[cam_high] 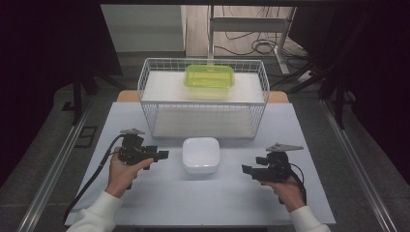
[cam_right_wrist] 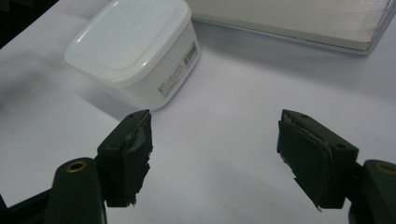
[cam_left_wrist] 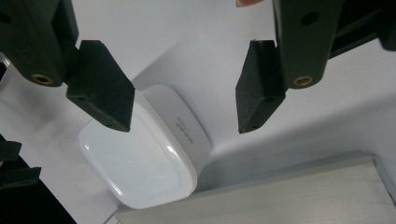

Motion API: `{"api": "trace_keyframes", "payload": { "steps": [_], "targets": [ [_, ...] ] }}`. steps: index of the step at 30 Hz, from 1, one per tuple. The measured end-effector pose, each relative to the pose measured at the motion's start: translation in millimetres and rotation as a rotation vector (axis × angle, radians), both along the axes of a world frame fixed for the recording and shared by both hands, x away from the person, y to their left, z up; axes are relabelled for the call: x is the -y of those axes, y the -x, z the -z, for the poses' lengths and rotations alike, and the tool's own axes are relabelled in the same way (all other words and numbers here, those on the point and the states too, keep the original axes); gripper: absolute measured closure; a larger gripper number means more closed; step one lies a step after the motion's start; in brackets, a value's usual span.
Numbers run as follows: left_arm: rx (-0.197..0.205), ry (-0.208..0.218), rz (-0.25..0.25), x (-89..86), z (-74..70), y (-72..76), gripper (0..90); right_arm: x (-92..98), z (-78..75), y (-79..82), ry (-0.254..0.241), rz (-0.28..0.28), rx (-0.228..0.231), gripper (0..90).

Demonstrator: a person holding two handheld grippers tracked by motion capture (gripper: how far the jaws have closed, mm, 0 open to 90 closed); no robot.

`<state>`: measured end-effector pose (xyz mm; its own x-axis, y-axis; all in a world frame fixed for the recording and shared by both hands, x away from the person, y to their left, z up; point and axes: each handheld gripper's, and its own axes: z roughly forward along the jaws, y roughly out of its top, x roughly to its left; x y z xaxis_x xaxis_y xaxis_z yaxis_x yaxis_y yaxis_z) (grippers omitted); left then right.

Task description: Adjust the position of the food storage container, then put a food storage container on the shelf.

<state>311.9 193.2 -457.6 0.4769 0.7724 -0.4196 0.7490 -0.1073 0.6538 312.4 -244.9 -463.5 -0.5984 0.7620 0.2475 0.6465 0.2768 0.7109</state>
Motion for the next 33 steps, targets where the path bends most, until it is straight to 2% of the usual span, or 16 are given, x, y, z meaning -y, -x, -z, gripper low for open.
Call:
{"api": "trace_keyframes", "payload": {
  "steps": [6, 14, 18, 20, 25, 31, 33],
  "targets": [
    [-0.015, 0.015, 0.004, 2.2, 1.8, -1.6, 34.1, -6.3, -0.9, -1.8, -0.023, -0.028, -0.013, 28.4],
    [-0.013, 0.045, 0.008, 4.0, 1.4, -3.4, 33.8, -13.2, -1.9, -6.3, -0.055, -0.026, -0.031, 30.0],
    [-0.037, 0.057, 0.014, 7.6, 4.4, -7.8, 33.3, -18.3, -4.4, -10.8, -0.074, -0.028, -0.032, 30.8],
    [-0.049, 0.084, 0.02, 10.0, 6.2, -12.6, 34.6, -21.9, -6.3, -14.5, -0.087, -0.029, -0.037, 31.9],
    [-0.065, 0.094, 0.016, 14.2, 8.9, -20.1, 36.0, -27.3, -6.9, -24.4, -0.119, -0.026, -0.054, 34.4],
    [-0.112, 0.153, 0.009, 21.4, 14.0, -31.2, 36.7, -40.2, -4.3, -39.1, -0.142, -0.033, -0.079, 37.0],
    [-0.12, 0.156, 0.008, 22.5, 15.1, -33.5, 36.8, -44.6, -3.0, -42.4, -0.144, -0.041, -0.087, 37.4]
  ]
}}
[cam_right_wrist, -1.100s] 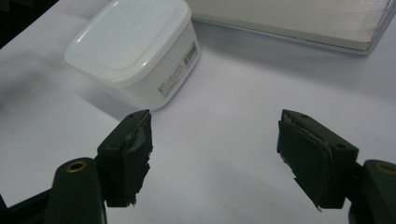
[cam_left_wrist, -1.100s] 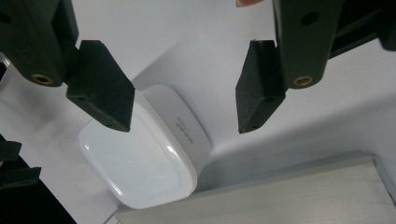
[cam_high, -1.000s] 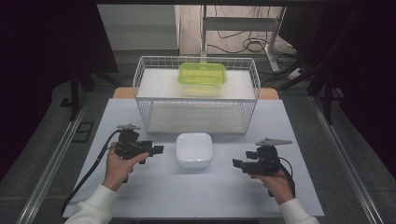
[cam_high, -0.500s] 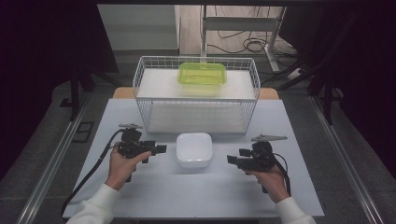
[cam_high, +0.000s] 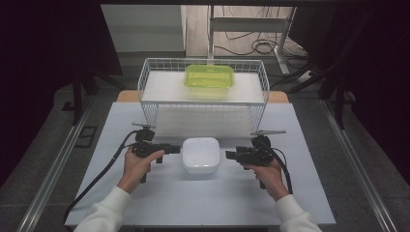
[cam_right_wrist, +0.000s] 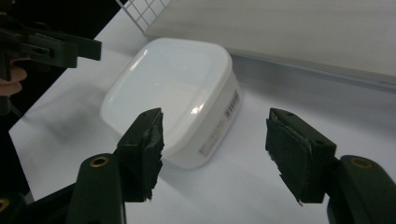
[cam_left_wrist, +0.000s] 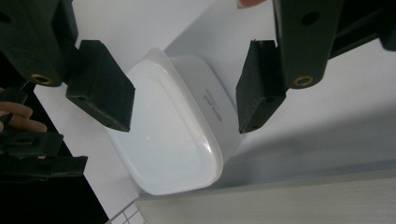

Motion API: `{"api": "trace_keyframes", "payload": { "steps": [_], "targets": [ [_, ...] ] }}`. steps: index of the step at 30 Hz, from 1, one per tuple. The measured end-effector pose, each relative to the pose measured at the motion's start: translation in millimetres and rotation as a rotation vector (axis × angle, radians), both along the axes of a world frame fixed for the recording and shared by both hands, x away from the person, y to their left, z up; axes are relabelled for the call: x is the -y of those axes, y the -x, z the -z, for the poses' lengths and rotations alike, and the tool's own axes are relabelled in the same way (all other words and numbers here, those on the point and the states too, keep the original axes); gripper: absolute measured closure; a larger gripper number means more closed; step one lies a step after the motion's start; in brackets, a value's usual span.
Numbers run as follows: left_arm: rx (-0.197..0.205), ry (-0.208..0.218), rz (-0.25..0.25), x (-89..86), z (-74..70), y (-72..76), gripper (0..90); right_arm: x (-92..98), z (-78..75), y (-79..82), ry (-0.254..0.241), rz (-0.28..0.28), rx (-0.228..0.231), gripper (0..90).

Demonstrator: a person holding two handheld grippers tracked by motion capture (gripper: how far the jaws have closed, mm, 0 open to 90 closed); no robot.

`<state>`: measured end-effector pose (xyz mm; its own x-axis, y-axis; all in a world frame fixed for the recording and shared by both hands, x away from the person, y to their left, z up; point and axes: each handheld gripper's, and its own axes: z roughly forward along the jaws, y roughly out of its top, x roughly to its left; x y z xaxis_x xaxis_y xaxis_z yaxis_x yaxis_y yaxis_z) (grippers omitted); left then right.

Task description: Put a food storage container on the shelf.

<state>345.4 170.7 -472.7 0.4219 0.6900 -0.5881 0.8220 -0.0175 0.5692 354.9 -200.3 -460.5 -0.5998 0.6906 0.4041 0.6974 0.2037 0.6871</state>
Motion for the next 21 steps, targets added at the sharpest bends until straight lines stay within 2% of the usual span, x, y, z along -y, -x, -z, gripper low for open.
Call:
{"api": "trace_keyframes", "payload": {
  "steps": [5, 7, 9, 10, 14, 15, 17, 18, 21],
  "targets": [
    [-0.041, 0.019, 0.003, 3.2, 9.1, -9.1, 37.2, -6.5, 3.0, -7.2, -0.013, -0.005, -0.024, 38.7],
    [-0.058, 0.023, 0.011, 5.2, 14.8, -12.5, 38.1, -9.4, 6.1, -13.1, -0.028, -0.008, -0.05, 40.0],
    [-0.063, 0.027, 0.019, 5.5, 16.5, -13.4, 38.6, -10.3, 7.8, -15.1, -0.03, -0.009, -0.055, 40.4],
    [-0.068, 0.038, 0.026, 5.9, 18.2, -14.3, 40.5, -11.8, 11.2, -18.9, -0.039, -0.009, -0.073, 41.2],
    [-0.079, 0.059, 0.039, 7.1, 22.4, -16.7, 43.2, -12.7, 16.6, -24.3, -0.052, -0.008, -0.1, 42.0],
    [-0.088, 0.067, 0.048, 7.4, 24.1, -17.8, 43.8, -13.0, 19.9, -27.3, -0.067, -0.007, -0.121, 42.8],
    [-0.092, 0.07, 0.05, 7.8, 24.9, -18.2, 44.2, -13.4, 21.4, -28.5, -0.074, -0.008, -0.131, 43.2],
    [-0.097, 0.071, 0.053, 8.3, 26.6, -18.8, 45.0, -15.2, 24.5, -30.7, -0.095, -0.01, -0.151, 44.3],
    [-0.103, 0.069, 0.055, 9.0, 28.5, -19.2, 45.4, -17.4, 27.2, -32.6, -0.1, -0.017, -0.161, 45.3]
  ]
}}
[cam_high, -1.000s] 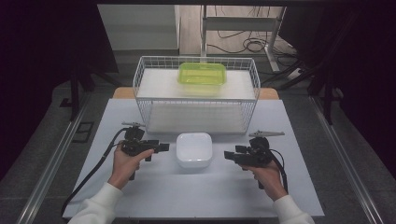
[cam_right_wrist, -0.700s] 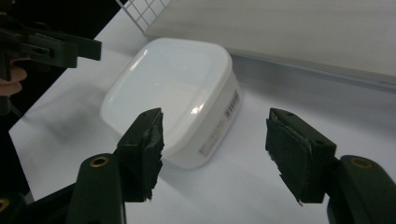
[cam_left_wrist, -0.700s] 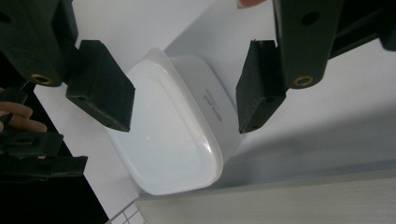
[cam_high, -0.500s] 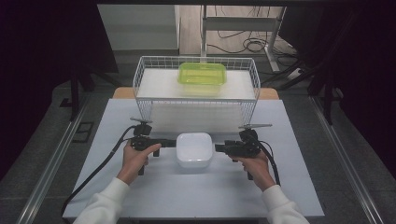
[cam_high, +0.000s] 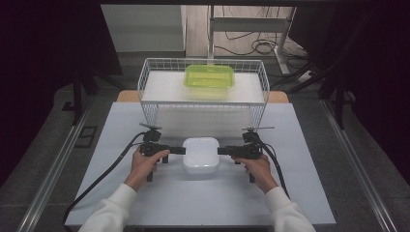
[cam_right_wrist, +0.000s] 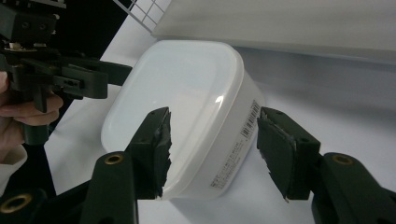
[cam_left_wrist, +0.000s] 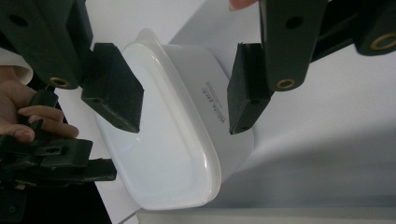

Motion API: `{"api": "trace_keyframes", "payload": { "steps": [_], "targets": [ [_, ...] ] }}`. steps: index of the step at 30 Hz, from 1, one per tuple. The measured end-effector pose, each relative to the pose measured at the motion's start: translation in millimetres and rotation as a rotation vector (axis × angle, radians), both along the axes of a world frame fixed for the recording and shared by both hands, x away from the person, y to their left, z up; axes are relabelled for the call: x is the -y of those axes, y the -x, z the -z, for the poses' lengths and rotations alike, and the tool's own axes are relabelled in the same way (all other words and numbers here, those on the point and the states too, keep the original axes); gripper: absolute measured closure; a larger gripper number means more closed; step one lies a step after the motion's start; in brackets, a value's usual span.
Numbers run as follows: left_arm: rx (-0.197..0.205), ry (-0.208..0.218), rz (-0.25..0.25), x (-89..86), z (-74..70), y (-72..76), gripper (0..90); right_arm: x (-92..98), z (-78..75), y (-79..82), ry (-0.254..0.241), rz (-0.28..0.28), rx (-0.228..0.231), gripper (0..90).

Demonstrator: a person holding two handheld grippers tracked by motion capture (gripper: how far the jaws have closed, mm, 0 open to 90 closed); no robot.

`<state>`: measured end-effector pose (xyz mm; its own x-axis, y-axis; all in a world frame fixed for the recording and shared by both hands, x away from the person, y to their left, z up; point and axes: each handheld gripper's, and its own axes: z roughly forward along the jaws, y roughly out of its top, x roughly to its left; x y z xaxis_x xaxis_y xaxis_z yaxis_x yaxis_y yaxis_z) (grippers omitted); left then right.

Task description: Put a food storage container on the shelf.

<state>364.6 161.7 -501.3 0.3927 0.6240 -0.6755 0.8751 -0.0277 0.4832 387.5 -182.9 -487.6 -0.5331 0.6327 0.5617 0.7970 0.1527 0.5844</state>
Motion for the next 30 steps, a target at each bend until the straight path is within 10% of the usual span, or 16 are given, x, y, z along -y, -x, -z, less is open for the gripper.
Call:
{"api": "trace_keyframes", "payload": {
  "steps": [30],
  "targets": [
    [-0.087, 0.115, -0.023, -2.6, 6.5, 7.3, 73.8, 0.7, 11.8, -6.1, -0.141, -0.009, -0.168, 71.7]
  ]
}}
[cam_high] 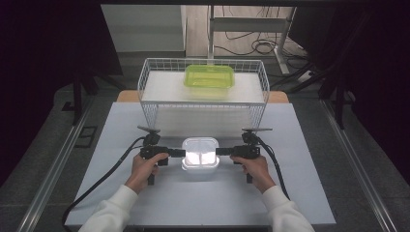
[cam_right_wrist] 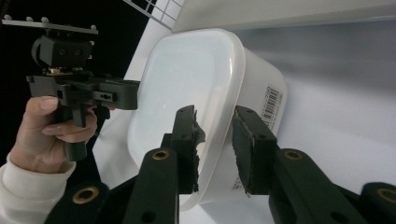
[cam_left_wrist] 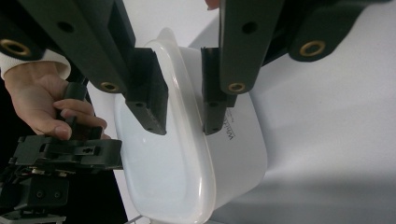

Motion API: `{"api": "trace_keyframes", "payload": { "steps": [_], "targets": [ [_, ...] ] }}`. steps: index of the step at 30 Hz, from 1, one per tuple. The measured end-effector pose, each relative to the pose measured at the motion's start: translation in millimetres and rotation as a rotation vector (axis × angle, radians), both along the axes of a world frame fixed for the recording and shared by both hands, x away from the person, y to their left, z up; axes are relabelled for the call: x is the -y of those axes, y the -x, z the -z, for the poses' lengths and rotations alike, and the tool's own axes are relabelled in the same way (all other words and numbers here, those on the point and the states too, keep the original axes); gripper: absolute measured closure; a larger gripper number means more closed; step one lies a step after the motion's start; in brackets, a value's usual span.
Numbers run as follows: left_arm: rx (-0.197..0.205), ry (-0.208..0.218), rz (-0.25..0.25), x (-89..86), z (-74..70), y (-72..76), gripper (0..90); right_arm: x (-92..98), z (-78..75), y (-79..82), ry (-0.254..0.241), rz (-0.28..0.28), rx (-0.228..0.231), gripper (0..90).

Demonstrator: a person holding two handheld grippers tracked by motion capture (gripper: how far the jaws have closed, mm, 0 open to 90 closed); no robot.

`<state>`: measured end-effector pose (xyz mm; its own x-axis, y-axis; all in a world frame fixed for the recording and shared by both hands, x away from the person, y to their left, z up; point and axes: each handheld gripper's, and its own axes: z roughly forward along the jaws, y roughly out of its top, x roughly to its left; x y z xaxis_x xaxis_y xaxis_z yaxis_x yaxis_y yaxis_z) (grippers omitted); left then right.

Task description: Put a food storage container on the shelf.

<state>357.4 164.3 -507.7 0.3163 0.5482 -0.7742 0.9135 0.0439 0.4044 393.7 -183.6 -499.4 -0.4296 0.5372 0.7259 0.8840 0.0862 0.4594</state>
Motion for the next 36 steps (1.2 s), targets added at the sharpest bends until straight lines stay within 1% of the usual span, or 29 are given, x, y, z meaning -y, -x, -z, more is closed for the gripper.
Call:
{"api": "trace_keyframes", "payload": {
  "steps": [1, 2, 5, 7, 8, 9, 14, 19, 22, 24, 25, 29, 33, 35, 36],
  "targets": [
    [0.002, 0.003, 0.0, -1.0, -1.5, 1.4, 74.6, 1.3, -0.6, 1.7, -0.022, -0.005, -0.005, 73.5],
    [0.005, 0.002, 0.0, -1.2, -2.1, 1.9, 75.2, 1.6, -1.2, 2.2, -0.025, -0.005, -0.006, 74.0],
    [0.008, 0.006, 0.0, -1.4, -3.5, 3.1, 76.5, 2.1, -2.2, 3.1, -0.022, -0.008, 0.009, 75.1],
    [0.019, 0.015, 0.004, -2.0, -6.0, 4.8, 79.4, 3.1, -5.1, 5.2, -0.015, -0.005, 0.033, 77.1],
    [0.019, 0.015, 0.004, -2.0, -6.0, 4.8, 79.9, 3.1, -5.1, 5.2, -0.015, -0.005, 0.033, 77.1],
    [0.026, 0.017, 0.007, -1.8, -7.6, 5.7, 80.1, 3.7, -6.5, 6.2, -0.01, -0.004, 0.046, 77.9],
    [0.036, 0.013, 0.004, -2.0, -9.6, 6.7, 80.1, 3.4, -6.8, 7.2, -0.005, -0.01, 0.054, 77.9],
    [0.054, 0.018, 0.004, -4.2, -13.7, 7.5, 80.1, 3.4, -9.7, 8.2, -0.02, -0.02, 0.066, 78.2],
    [0.073, 0.012, 0.002, -5.2, -17.4, 8.7, 80.0, 3.2, -13.5, 9.2, -0.031, -0.027, 0.084, 78.5],
    [0.09, 0.017, -0.005, -5.6, -21.5, 10.3, 80.0, 2.8, -18.2, 10.6, -0.037, -0.031, 0.098, 78.6],
    [0.09, 0.017, -0.005, -5.6, -21.5, 10.3, 80.0, 2.8, -18.2, 10.6, -0.037, -0.031, 0.098, 78.6],
    [0.131, -0.001, 0.0, -4.5, -31.5, 13.0, 80.0, 3.0, -25.1, 12.6, -0.042, -0.033, 0.127, 78.9],
    [0.158, -0.005, 0.003, -3.1, -40.5, 14.8, 80.0, 4.8, -32.9, 15.5, -0.047, -0.028, 0.153, 78.9],
    [0.171, -0.006, 0.003, -3.0, -44.6, 15.4, 79.9, 4.6, -38.2, 16.7, -0.052, -0.03, 0.171, 79.0],
    [0.187, -0.011, 0.001, -2.7, -50.0, 16.2, 79.8, 4.4, -45.1, 17.4, -0.047, -0.035, 0.196, 79.1]
  ]
}}
